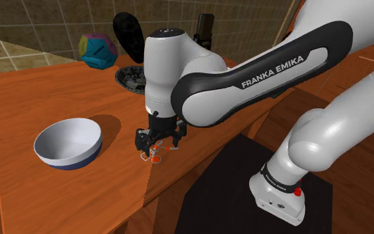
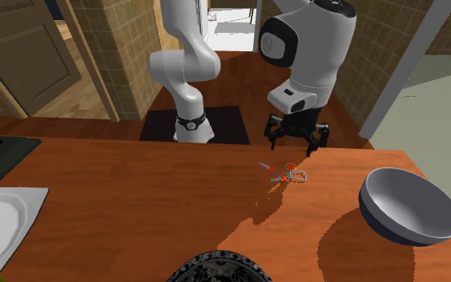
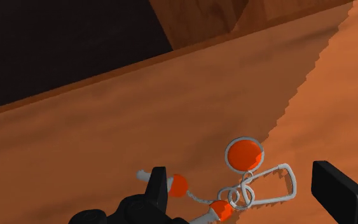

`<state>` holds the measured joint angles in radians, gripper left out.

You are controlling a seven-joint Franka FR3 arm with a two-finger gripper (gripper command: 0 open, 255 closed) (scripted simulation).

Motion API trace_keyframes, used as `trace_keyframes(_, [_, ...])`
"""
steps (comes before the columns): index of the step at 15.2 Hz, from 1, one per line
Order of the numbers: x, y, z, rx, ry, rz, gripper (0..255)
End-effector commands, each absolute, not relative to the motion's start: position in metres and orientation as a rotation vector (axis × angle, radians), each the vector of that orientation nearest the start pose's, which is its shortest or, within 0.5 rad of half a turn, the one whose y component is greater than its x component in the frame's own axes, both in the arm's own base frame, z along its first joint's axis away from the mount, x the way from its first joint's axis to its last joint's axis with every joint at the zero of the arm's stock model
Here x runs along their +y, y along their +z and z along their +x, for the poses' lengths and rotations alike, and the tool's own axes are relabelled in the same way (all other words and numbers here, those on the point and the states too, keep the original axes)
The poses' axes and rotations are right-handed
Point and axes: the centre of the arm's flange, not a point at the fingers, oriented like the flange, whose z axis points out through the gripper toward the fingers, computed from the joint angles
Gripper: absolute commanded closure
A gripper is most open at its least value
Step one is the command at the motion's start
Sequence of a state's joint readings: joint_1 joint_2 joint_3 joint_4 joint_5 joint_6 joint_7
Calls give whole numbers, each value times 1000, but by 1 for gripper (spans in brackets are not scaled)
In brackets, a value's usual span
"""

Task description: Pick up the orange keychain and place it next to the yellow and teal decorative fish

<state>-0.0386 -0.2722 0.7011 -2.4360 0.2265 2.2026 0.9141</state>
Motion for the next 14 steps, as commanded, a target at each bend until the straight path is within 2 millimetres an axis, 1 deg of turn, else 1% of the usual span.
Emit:
trace_keyframes(1, [300, 373, 360, 666, 16, -3072, 0])
trace_keyframes(7, [300, 341, 360, 666, 16, -3072, 0])
trace_keyframes(8, [300, 333, 360, 666, 16, -3072, 0])
trace_keyframes(14, [300, 333, 360, 666, 16, -3072, 0])
